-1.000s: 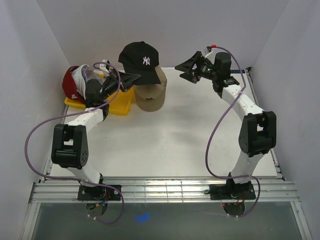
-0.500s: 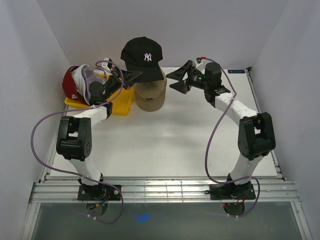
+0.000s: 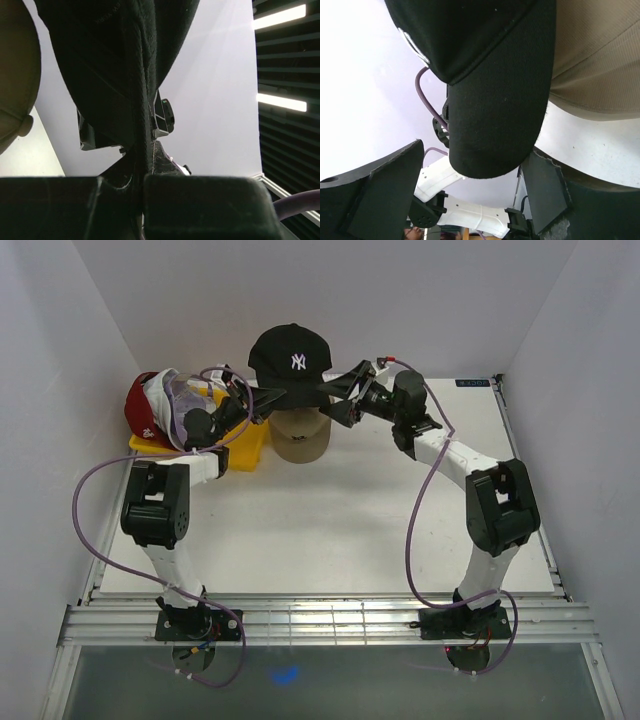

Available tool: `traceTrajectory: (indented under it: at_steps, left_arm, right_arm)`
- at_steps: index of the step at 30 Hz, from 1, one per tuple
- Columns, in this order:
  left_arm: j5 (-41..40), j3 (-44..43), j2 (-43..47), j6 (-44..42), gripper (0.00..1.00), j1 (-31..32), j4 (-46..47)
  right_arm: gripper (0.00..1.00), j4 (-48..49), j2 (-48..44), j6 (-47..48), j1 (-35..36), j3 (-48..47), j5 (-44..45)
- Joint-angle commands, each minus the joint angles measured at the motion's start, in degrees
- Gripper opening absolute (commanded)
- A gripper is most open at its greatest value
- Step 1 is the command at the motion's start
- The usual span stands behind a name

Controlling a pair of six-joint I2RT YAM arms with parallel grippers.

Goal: Stack the hats

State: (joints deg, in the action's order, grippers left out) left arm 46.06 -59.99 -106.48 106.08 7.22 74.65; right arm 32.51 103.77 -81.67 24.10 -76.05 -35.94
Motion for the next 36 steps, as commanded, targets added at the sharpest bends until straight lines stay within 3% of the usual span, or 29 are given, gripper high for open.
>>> traceTrajectory:
  at_steps: [1, 8, 14, 20, 36]
  left_arm:
    - [2.6, -2.2, -1.4, 2.2, 0.00, 0.3, 11.4]
    - [4.3, -3.9, -4.3, 4.5, 0.00, 0.2, 14.6]
    - [6.1, -4.3, -5.1, 5.3, 0.00, 0.2, 15.6]
    - [8.0, -4.2, -5.4, 5.7, 0.00, -0.5, 16.1]
    - [12.9, -5.3, -5.8, 4.9, 0.00, -1.9, 9.6]
  right_arm:
    - [0.82, 5.9, 0.6, -2.3, 1.0, -0.8, 1.2]
    - [0.50, 7.7, -0.1, -2.3, 1.0, 1.1, 1.6]
    - [0.32, 8.4, -0.4, -0.9, 1.0, 1.4, 1.2]
    - [0.25, 8.2, -1.5, 2.1, 1.7, 3.1, 0.5]
    - [0.21, 0.4, -4.6, 13.1, 3.6, 4.3, 1.8]
